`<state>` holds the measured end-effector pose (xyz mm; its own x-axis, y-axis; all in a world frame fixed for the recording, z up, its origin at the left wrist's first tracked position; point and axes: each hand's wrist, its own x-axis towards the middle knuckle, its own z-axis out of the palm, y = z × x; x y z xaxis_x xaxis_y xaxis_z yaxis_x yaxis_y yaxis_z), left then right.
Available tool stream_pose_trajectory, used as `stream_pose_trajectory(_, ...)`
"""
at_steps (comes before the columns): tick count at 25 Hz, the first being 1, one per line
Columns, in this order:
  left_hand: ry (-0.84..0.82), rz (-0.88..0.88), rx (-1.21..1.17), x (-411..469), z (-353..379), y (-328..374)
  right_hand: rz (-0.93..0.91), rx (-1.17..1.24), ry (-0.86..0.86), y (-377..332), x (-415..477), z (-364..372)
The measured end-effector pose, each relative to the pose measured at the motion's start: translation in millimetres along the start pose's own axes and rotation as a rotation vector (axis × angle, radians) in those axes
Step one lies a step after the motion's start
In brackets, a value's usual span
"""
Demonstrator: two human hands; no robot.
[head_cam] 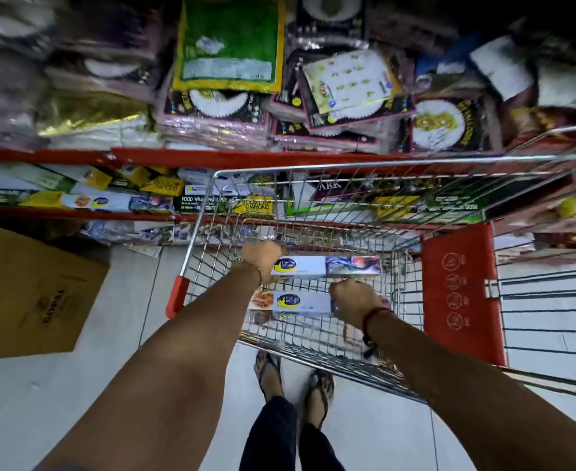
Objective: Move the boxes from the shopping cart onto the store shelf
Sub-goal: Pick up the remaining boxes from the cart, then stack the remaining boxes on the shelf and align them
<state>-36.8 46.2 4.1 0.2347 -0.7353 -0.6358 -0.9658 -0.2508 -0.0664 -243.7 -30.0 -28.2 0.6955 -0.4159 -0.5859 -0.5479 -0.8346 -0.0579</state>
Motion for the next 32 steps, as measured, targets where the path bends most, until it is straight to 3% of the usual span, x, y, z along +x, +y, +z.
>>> stream_pose_trajectory(15,0.559,-0.085,-0.02,-183.3,-255.2,-44.0,0.053,0.104,0.446,20.1,-131.8,-273.2)
stream_pose_trajectory(24,0.752,-0.15,0.029,-246.7,-383.9,-75.2,0.005,0.031,0.562,16.9,-171.2,-399.5)
stream_pose_trajectory(32,0.813,-0.223,0.04,-215.5,-450.0,-101.5,-0.005,0.049,0.569,27.9,-153.6,-447.4)
